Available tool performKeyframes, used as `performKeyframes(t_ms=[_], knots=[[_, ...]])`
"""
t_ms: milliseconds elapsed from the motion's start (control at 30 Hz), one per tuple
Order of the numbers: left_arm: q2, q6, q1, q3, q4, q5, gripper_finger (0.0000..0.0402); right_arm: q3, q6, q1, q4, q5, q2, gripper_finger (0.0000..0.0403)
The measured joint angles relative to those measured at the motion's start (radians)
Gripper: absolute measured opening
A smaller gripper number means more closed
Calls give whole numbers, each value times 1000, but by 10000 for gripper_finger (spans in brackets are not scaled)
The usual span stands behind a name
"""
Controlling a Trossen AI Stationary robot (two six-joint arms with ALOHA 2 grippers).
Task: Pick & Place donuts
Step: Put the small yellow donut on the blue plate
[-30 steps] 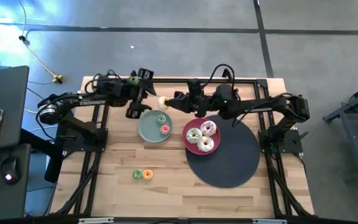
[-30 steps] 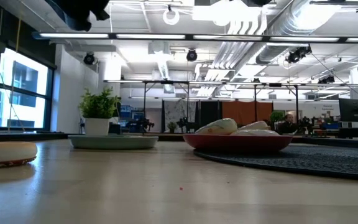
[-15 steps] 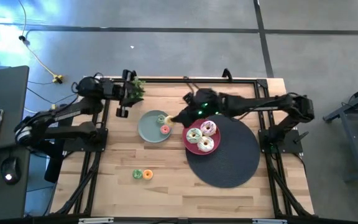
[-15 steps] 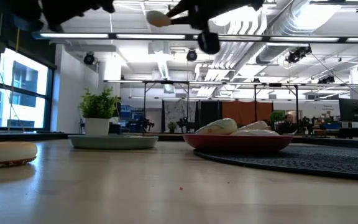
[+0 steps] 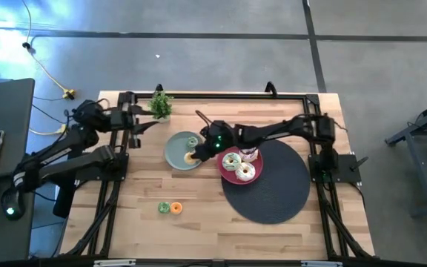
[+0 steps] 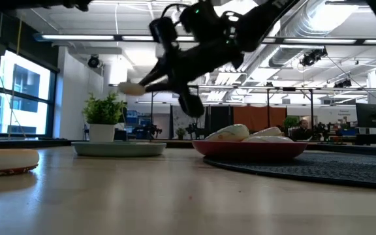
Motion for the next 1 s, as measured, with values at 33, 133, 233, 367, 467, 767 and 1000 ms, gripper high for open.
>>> performKeyframes(t_ms=[33, 133, 233, 367, 467, 767, 1000], knots=[[-16, 0, 0, 0, -9, -4, 108, 18, 0, 0, 7, 0, 24, 19], [-44, 0, 0, 0, -13, -6, 108, 76, -3, 2, 6, 5, 88, 22], [-57, 0, 0, 0, -14, -2, 108, 147, -68, 2, -86, 74, 130, 21], [-61, 0, 0, 0, -20, 8, 108, 248, -188, 2, -293, 106, 163, 17], [-60, 11, 0, 0, -50, 14, 108, 279, -214, 3, -354, 75, 198, 21], [-60, 37, 0, 0, -104, 12, 108, 309, -212, 4, -352, 119, 250, 29], [-60, 45, 0, 0, -114, 13, 108, 311, -240, 10, -343, 139, 247, 62]])
